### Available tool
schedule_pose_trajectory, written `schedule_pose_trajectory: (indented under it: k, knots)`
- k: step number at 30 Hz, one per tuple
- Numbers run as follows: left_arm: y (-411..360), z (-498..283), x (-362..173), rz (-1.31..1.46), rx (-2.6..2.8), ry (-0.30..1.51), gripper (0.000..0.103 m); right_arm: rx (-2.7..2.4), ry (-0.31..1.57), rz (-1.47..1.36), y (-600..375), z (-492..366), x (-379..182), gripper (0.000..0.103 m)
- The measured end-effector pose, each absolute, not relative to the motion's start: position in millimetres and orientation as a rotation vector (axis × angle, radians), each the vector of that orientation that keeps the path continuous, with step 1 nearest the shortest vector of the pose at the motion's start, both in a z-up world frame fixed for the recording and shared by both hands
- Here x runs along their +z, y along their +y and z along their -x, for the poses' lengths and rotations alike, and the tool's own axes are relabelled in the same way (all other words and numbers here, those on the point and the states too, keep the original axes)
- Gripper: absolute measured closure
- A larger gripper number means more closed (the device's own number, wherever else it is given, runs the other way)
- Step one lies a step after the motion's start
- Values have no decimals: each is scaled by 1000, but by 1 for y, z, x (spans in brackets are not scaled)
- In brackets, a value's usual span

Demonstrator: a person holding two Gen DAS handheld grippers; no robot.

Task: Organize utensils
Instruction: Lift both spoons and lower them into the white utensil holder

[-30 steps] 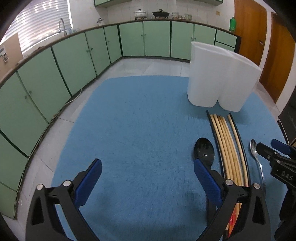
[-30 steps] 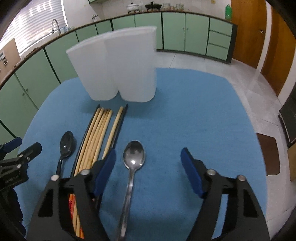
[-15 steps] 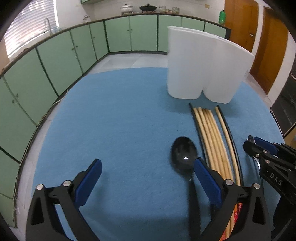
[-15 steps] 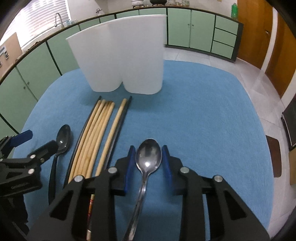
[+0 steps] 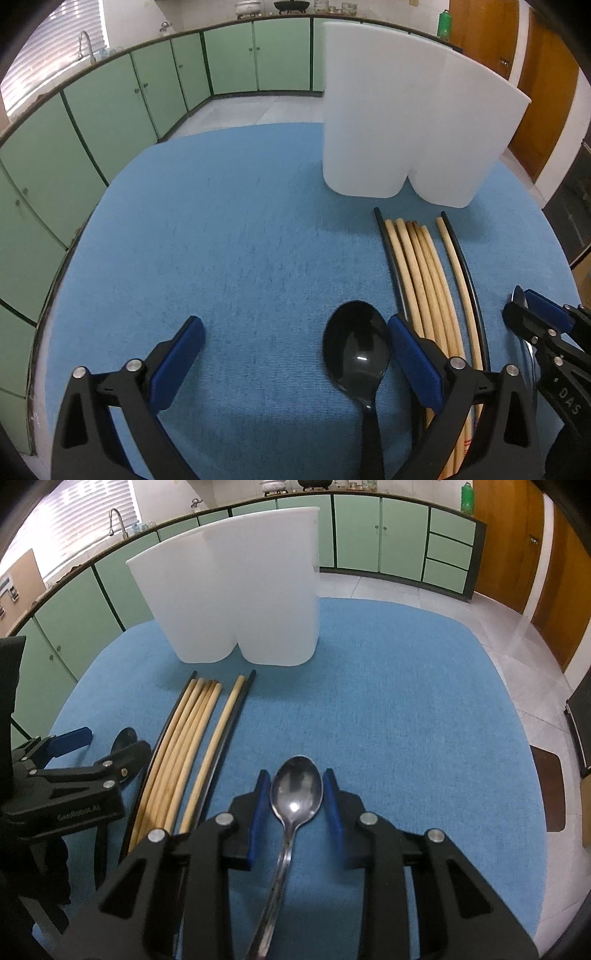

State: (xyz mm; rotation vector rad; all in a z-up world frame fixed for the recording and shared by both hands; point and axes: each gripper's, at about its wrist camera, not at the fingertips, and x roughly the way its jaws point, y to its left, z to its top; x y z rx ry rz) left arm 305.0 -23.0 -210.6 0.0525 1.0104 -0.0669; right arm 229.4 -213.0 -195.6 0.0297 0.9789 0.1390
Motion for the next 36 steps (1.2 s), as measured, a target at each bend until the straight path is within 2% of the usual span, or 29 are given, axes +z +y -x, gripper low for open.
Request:
schedule_pose_trajectory:
  k: [2,5,12,15,20,28,36]
  knots:
    - [-19,-308,-208,-51,-69,1015,6,143,987,-25,-212,-230,-197,73]
    - [-19,-313,-205,-47,-80,1019,13,144,1016,-44,-214,-236,-195,73]
    - [-23,-312,-195,-41,-139,994,68,152,1046,-41,-216,-247,-189,76]
    - [-14,-310,-190,25,-182,968,68,176,990,-87,-222,-241,-184,76]
    - [-3,-278,-171,87,-248,768,68,203,781,-61,-231,-217,-160,76]
    - [5,-245,-146,62,-252,526,68,253,573,-89,-239,-202,-129,76]
    - [1,-250,-82,103,-263,345,68,280,391,-125,-255,-221,-71,76]
